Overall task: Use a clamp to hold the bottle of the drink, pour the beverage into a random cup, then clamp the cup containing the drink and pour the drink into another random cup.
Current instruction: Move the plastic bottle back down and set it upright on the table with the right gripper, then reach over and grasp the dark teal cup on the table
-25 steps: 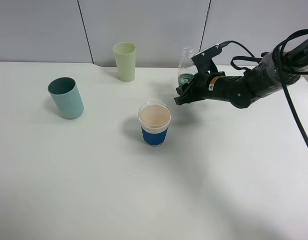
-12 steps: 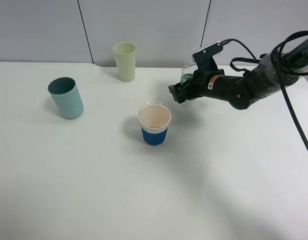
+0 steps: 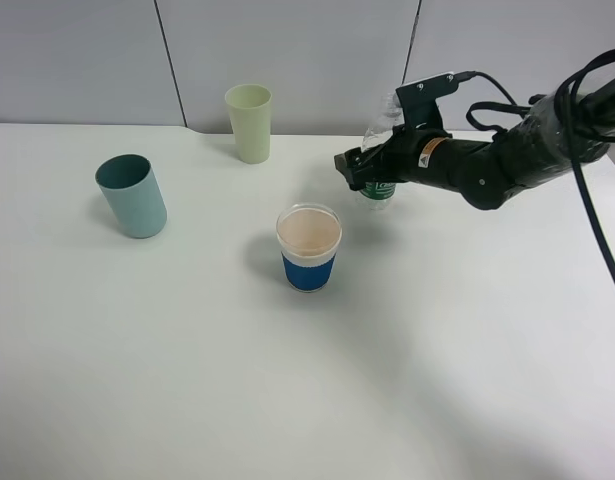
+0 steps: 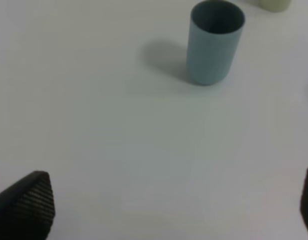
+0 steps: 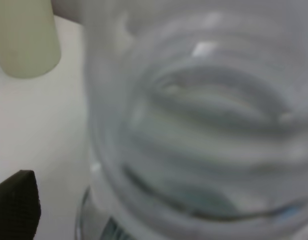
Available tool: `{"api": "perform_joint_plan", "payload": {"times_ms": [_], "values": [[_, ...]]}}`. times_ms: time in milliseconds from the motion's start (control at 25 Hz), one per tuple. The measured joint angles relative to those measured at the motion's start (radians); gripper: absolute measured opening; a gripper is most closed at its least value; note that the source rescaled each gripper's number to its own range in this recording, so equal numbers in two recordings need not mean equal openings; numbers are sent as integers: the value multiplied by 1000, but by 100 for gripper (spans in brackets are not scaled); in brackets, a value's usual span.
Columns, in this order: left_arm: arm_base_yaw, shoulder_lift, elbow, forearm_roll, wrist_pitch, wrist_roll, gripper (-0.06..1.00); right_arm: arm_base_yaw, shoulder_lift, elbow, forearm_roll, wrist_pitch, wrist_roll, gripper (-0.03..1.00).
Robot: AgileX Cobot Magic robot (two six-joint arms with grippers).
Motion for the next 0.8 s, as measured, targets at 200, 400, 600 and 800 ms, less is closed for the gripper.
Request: {"api": "perform_joint_plan", "payload": {"times_ms": [200, 400, 600, 800], "values": [[0, 0, 0, 0, 0, 0, 100, 0, -112, 0, 0, 128, 12, 100], [0, 0, 0, 0, 0, 0, 100, 0, -246, 0, 1, 240, 50, 100], [0, 0, 0, 0, 0, 0, 100, 0, -375, 0, 6, 305, 58, 100], [0, 0, 0, 0, 0, 0, 100, -29, -484, 0, 6, 407, 68, 100]]}}
